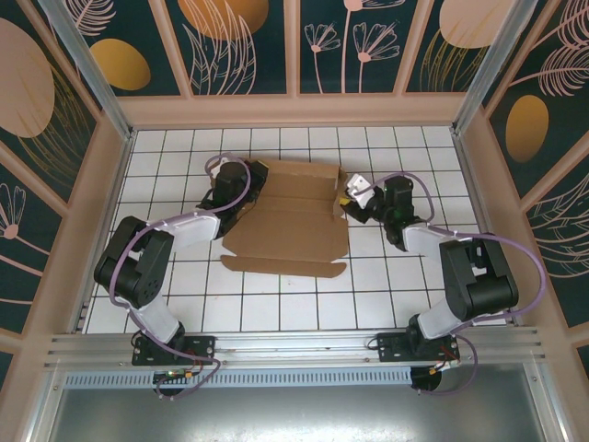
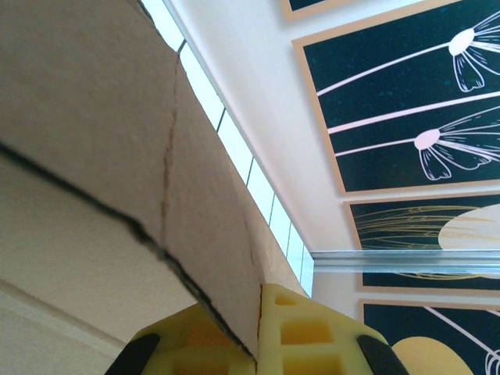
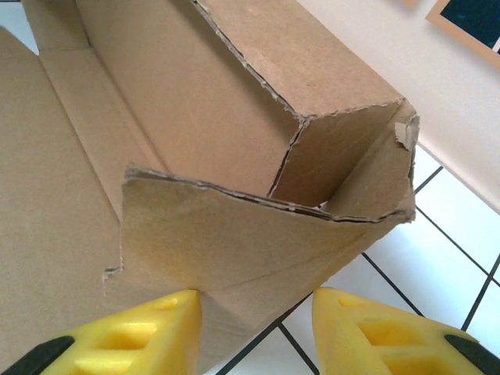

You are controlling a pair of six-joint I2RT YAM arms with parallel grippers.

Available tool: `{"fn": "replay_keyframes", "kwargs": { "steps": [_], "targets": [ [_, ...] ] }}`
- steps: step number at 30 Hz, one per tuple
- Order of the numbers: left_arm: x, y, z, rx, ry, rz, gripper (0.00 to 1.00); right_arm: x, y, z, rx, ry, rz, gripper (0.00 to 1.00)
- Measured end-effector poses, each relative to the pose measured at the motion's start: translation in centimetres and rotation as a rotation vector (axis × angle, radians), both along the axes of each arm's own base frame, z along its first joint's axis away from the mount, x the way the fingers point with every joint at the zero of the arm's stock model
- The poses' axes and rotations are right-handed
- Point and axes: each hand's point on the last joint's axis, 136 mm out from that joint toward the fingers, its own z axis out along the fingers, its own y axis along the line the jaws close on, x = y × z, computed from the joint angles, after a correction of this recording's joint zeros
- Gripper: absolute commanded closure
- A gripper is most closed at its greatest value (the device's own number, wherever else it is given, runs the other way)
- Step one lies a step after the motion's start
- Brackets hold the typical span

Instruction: Fold the paper box

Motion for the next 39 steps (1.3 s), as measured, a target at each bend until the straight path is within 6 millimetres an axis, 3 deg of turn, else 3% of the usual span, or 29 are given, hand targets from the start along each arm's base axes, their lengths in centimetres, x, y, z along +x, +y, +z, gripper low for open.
{"fn": "replay_keyframes", "kwargs": {
  "steps": [11, 17, 23, 31, 35, 39],
  "targets": [
    [-0.4, -0.1, -0.1, 0.028, -0.016, -0.027, 1.00, -0.5, 1.9, -0.5, -0.132, -0.087, -0.068, 0.74],
    [-0.4, -0.2, -0.1, 0.038, -0.020, -0.033, 1.00, 0.1, 0.8, -0.5, -0.194, -0.138, -0.198, 0.77],
    [-0.6, -0.1, -0.3, 0.052, -0.024, -0.040, 1.00, -0.3, -0.3, -0.5, -0.197, -0.159, -0.253, 0.71],
    [-0.6, -0.1, -0.2, 0.052, -0.024, -0.043, 1.00, -0.5, -1.7, 1.7, -0.078, -0.178, -0.253, 0.75],
    [-0.7, -0.1, -0.3, 0.053, -0.025, -0.043, 1.00, -0.4, -2.0, 2.3, -0.011, -0.164, -0.237, 0.64],
    [-0.7, -0.1, -0.3, 0.059, -0.027, -0.045, 1.00, -0.9, -0.5, 1.8, 0.036, -0.119, -0.155, 0.54]
  ]
}}
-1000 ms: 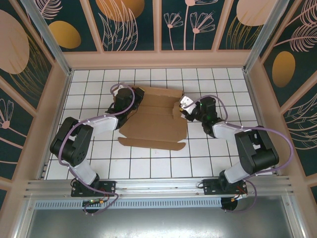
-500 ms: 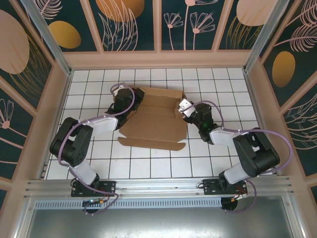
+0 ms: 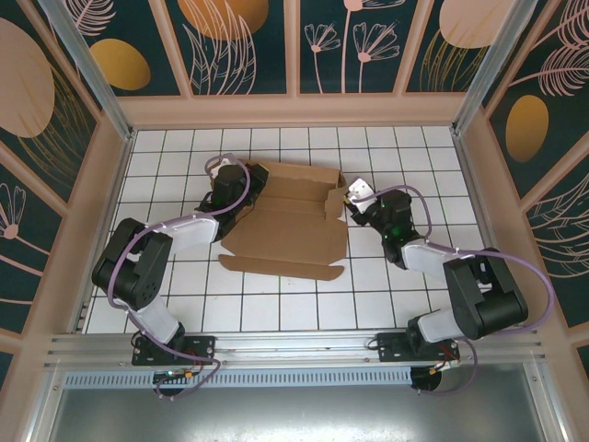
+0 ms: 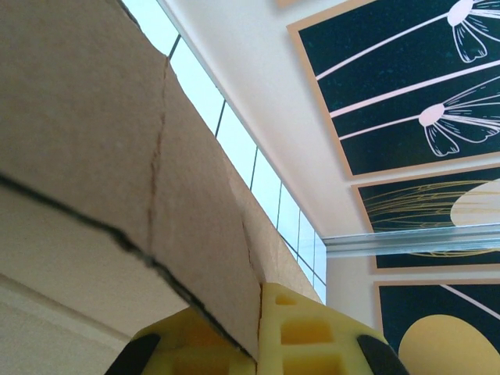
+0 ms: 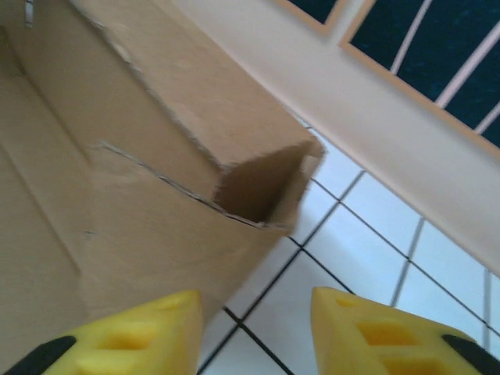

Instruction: Fold the paper box

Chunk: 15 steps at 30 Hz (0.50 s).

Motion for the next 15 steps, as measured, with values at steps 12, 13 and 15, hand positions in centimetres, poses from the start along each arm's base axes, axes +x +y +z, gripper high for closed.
{"fn": "replay_keyframes", "kwargs": {
  "steps": [12, 13, 15],
  "targets": [
    [0.1, 0.1, 0.1, -0.002, -0.001, 0.000, 1.00, 3.3, 2.8, -1.9, 0.012, 0.079, 0.028, 0.52],
    [0.1, 0.1, 0.1, -0.002, -0.001, 0.001, 1.00, 3.5, 3.1, -2.1, 0.014, 0.084, 0.022, 0.52],
    [0.2, 0.3, 0.1, -0.003, -0.002, 0.005, 1.00, 4.0, 3.2, -2.2, 0.014, 0.086, 0.010, 0.52]
  ]
}}
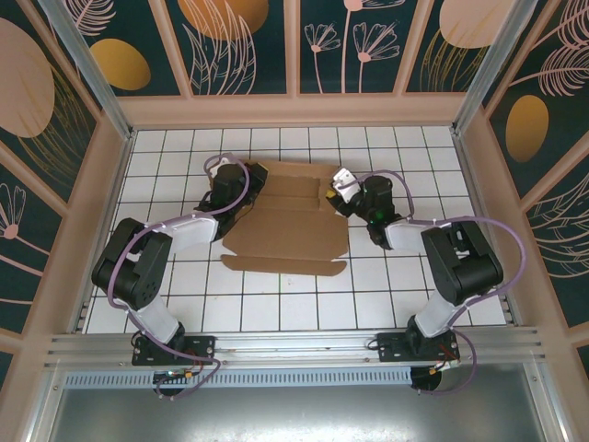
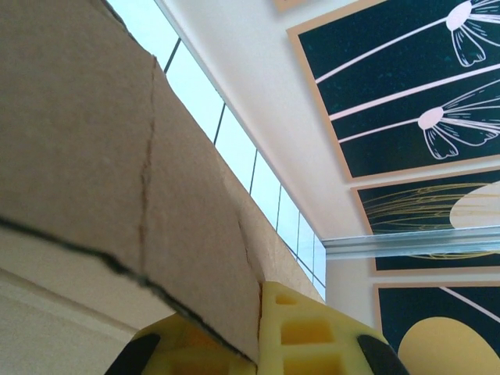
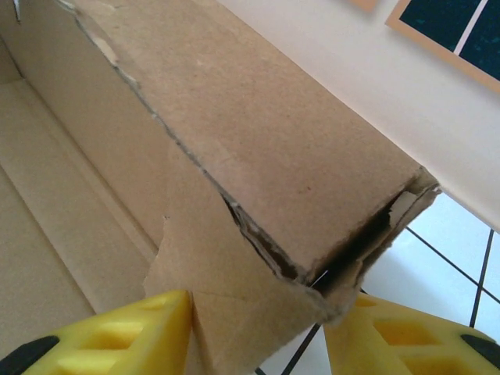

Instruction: Fold the paper box

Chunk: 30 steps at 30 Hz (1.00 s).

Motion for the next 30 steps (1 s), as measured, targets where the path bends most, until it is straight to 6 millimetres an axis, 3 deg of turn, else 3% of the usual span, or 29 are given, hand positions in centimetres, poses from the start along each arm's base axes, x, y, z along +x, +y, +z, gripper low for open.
{"fn": "replay_keyframes", "kwargs": {
  "steps": [10, 12, 17, 22, 30],
  "targets": [
    [0.1, -0.1, 0.1, -0.012, 0.011, -0.005, 1.00, 1.9, -0.3, -1.4, -0.016, 0.030, -0.090, 0.47],
    [0.1, -0.2, 0.1, -0.014, 0.016, -0.008, 1.00, 2.2, -0.2, -1.5, -0.012, 0.036, -0.099, 0.51],
    [0.1, -0.3, 0.1, -0.027, 0.030, -0.007, 1.00, 2.9, -0.3, -1.7, -0.003, 0.064, -0.127, 0.74],
    [0.1, -0.3, 0.2, -0.053, 0.047, 0.003, 1.00, 3.6, -0.7, -1.9, -0.003, 0.087, -0.172, 0.88],
    [0.2, 0.1, 0.3, -0.103, 0.073, 0.031, 1.00, 5.4, -0.2, -2.1, -0.041, 0.094, -0.303, 0.89]
  ]
}}
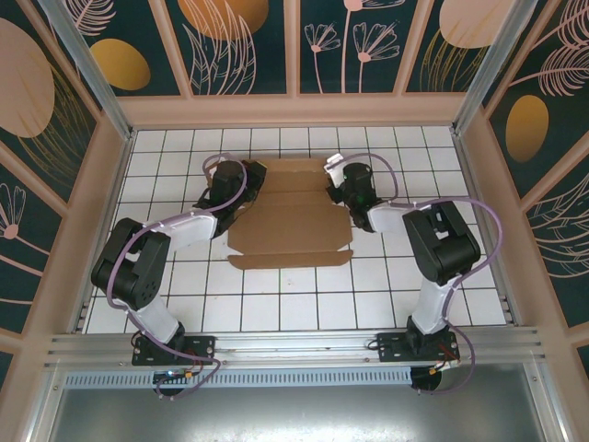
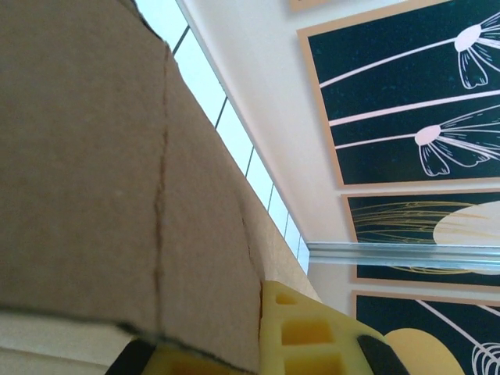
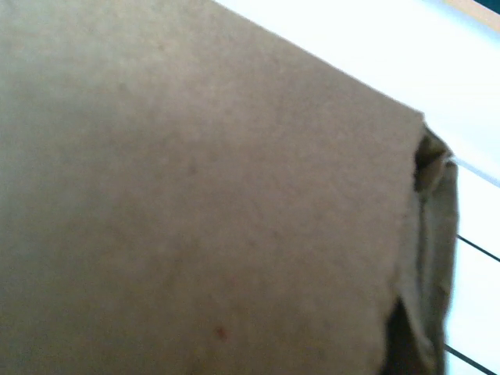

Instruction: Fold the paper box

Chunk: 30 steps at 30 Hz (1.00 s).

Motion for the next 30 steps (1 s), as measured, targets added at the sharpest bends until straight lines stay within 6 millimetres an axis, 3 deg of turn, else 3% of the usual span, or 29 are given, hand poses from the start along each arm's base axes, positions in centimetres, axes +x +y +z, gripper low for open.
{"fn": "replay_keyframes", "kwargs": {
  "steps": [3, 19, 21, 24, 26, 30],
  "targets": [
    [0.0, 0.2, 0.0, -0.016, 0.013, 0.011, 1.00, 0.7, 0.1, -0.1, -0.016, -0.008, -0.074, 0.94],
    [0.2, 0.0, 0.2, -0.081, 0.049, 0.033, 1.00, 4.2, 0.6, -0.1, 0.001, 0.020, -0.436, 0.98],
    [0.2, 0.0, 0.2, -0.086, 0.052, 0.034, 1.00, 4.2, 0.6, -0.2, 0.013, 0.030, -0.445, 0.92],
    [0.1, 0.0, 0.2, -0.091, 0.057, 0.035, 1.00, 4.0, 0.5, -0.3, 0.023, 0.032, -0.450, 0.59],
    [0.0, -0.3, 0.1, -0.094, 0.065, 0.024, 1.00, 3.3, -0.3, -0.9, 0.007, 0.041, -0.449, 0.44],
    [-0.5, -1.1, -0.1, -0.099, 0.078, -0.004, 1.00, 1.0, -1.8, -0.8, 0.044, 0.050, -0.401, 0.30]
  ]
}}
